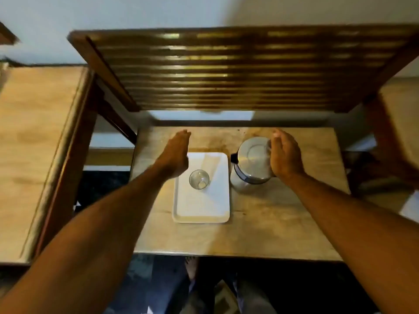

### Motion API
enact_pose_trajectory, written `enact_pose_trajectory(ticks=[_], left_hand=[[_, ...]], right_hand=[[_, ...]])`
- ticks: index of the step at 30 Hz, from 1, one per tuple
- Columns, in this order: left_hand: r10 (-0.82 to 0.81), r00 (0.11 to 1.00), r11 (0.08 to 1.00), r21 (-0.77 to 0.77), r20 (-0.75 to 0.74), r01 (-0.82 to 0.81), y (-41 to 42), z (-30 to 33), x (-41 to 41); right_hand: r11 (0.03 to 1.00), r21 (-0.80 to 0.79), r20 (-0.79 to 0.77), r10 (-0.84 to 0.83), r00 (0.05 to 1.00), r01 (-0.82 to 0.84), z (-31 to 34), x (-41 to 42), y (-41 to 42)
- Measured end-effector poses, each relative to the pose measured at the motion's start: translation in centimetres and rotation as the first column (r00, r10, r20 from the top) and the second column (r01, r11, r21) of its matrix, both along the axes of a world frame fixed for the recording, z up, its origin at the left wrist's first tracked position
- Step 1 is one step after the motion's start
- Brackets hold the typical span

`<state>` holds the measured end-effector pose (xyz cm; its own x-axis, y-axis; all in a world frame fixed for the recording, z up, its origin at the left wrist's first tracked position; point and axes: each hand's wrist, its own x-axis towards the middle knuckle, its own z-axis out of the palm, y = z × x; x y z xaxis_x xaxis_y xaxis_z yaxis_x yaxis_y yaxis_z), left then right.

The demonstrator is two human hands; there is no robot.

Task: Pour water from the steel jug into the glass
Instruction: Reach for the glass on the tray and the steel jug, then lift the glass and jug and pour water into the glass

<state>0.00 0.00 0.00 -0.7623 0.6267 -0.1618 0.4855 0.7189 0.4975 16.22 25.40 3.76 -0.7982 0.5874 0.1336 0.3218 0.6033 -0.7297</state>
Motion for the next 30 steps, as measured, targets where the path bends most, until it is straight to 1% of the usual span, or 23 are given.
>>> enact_pose_trajectory(ticks=[1, 2, 3, 4, 5, 6, 7, 9, 11, 13, 15, 18, 19, 20, 22, 23, 26, 30], left_hand=[[0.02, 0.996, 1.0, -0.009, 0.088, -0.019, -0.6, -1.4, 0.8], [0.009, 0.987, 0.999, 0.034, 0.161, -0.014, -1.2, -3.0, 1.5], [0.025, 0.976, 0.999, 0.039, 0.218, -0.035, -2.3, -4.8, 2.5], [0.072, 0.953, 0.997, -0.009, 0.295, -0.072, -3.1, -6.3, 3.7], [0.131, 0.927, 0.991, -0.074, 0.35, -0.112, -3.8, -7.9, 4.6], [0.178, 0.909, 0.983, -0.118, 0.376, -0.143, -4.4, -9.2, 5.3], [0.201, 0.904, 0.979, -0.115, 0.377, -0.17, -4.6, -10.6, 5.7], [0.22, 0.901, 0.972, -0.005, 0.374, -0.235, -4.2, -12.3, 6.8], [0.277, 0.87, 0.927, 0.124, 0.408, -0.353, -3.2, -13.0, 7.7], [0.33, 0.822, 0.867, 0.196, 0.464, -0.459, -2.1, -13.3, 8.2], [0.376, 0.77, 0.806, 0.228, 0.515, -0.546, -0.9, -13.8, 8.3], [0.413, 0.735, 0.752, 0.253, 0.537, -0.608, 0.0, -13.5, 8.2], [0.417, 0.737, 0.744, 0.265, 0.532, -0.613, 0.3, -13.0, 8.1], [0.417, 0.741, 0.743, 0.273, 0.526, -0.612, 0.5, -12.2, 8.0], [0.414, 0.763, 0.741, 0.303, 0.497, -0.599, 0.7, -9.7, 7.8], [0.412, 0.775, 0.742, 0.317, 0.478, -0.59, 0.7, -8.1, 7.5], [0.388, 0.813, 0.746, 0.37, 0.434, -0.554, 0.4, -2.7, 5.9], [0.333, 0.887, 0.754, 0.474, 0.321, -0.455, 0.4, 7.4, 4.9]], right_hand=[[0.991, -0.097, -0.023, -0.098, 0.995, 0.096, -0.7, 0.3, 0.2], [0.976, -0.123, -0.026, -0.184, 0.983, 0.179, -1.9, 0.3, 0.8], [0.939, -0.245, -0.032, -0.256, 0.966, 0.241, -2.4, 0.6, 1.2], [0.922, -0.269, 0.018, -0.286, 0.958, 0.28, -3.0, 1.1, 1.5], [0.879, -0.372, 0.037, -0.306, 0.951, 0.297, -3.6, 1.4, 1.6], [0.864, -0.398, 0.062, -0.31, 0.949, 0.308, -4.1, 1.7, 1.5], [0.827, -0.473, 0.047, -0.322, 0.945, 0.305, -5.0, 2.0, 1.4], [0.788, -0.535, -0.012, -0.368, 0.93, 0.305, -6.3, 2.5, 0.9], [0.791, -0.546, -0.063, -0.368, 0.928, 0.277, -7.0, 2.6, 0.8], [0.796, -0.556, -0.085, -0.34, 0.937, 0.239, -7.0, 2.5, 1.0], [0.831, -0.52, -0.082, -0.28, 0.956, 0.199, -7.7, 2.6, 1.9], [0.826, -0.54, 0.02, -0.183, 0.983, 0.165, -7.4, 2.1, 2.7], [0.818, -0.549, 0.032, -0.187, 0.982, 0.174, -7.2, 1.6, 2.8], [0.802, -0.557, 0.045, -0.232, 0.972, 0.217, -6.7, 1.1, 2.6], [0.768, -0.566, 0.011, -0.358, 0.934, 0.301, -5.2, 0.0, 1.6], [0.765, -0.56, -0.007, -0.387, 0.922, 0.318, -4.3, -0.2, 1.1], [0.79, -0.532, -0.014, -0.369, 0.929, 0.305, -1.1, -0.4, -0.1], [0.729, -0.604, -0.029, -0.424, 0.905, 0.323, 8.3, -1.0, -0.3]])
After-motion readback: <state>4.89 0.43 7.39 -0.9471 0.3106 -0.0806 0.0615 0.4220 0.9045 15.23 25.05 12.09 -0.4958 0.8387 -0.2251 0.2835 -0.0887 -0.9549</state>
